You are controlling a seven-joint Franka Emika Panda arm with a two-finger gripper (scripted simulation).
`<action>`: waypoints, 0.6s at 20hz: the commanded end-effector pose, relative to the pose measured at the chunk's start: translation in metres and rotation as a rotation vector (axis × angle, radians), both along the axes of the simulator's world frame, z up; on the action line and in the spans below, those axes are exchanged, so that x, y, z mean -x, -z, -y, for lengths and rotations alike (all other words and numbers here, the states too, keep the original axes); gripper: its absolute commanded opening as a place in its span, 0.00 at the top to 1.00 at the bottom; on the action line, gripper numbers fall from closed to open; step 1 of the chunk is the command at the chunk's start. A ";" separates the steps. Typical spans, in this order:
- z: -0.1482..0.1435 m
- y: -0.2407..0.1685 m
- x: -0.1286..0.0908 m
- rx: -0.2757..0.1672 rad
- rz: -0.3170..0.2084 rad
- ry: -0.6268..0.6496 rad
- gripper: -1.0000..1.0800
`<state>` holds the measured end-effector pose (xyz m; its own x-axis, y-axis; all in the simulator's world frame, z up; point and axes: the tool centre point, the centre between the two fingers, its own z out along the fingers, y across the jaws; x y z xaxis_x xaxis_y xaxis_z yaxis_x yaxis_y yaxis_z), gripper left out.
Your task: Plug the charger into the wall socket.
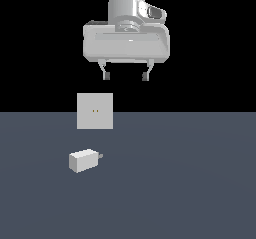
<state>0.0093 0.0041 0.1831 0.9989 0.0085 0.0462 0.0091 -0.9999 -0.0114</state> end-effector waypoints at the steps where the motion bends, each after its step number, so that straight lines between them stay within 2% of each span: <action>1: 0.000 0.000 0.000 0.000 0.000 0.000 0.04; 12: -0.004 0.008 0.010 0.008 0.021 0.061 0.04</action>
<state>0.0018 0.0069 0.1768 0.9973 -0.0380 0.0630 -0.0378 -0.9993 -0.0054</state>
